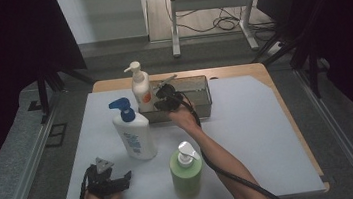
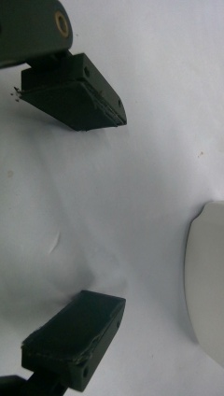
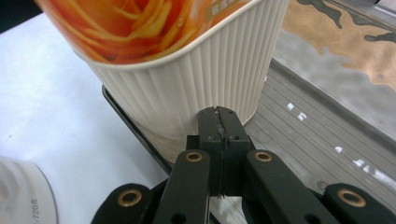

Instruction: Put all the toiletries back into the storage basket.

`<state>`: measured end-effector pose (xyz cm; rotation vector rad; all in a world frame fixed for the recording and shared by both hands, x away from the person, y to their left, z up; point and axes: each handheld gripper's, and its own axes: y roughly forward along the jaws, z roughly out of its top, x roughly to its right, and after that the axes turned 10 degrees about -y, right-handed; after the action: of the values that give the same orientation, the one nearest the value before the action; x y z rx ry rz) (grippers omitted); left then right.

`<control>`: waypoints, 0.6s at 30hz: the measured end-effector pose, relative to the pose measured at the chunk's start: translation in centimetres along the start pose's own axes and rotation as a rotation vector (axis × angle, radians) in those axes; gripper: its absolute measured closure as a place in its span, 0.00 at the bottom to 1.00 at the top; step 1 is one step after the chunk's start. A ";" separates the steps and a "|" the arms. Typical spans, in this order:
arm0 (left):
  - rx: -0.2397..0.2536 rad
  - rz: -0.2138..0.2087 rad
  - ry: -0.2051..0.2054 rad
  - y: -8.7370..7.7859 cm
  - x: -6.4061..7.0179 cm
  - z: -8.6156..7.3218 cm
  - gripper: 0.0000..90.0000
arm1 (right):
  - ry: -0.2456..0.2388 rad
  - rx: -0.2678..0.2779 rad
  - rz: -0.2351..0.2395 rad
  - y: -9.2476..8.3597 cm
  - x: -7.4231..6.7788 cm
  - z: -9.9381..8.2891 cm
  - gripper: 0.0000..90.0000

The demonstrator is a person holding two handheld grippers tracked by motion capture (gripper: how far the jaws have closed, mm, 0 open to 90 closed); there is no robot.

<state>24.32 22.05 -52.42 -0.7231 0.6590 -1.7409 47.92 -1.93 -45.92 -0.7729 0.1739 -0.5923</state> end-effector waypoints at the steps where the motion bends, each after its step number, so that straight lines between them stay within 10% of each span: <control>1: 0.000 0.000 0.000 0.0 0.0 0.0 0.13 | 0.005 0.004 0.005 0.0 0.0 0.0 0.99; 18: -0.001 0.000 0.000 0.0 0.0 0.0 0.13 | 0.009 0.009 0.013 0.0 -0.1 -0.4 0.98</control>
<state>24.35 22.04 -52.41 -0.7241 0.6598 -1.7408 47.64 -2.12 -46.19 -0.7596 0.1839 -0.5840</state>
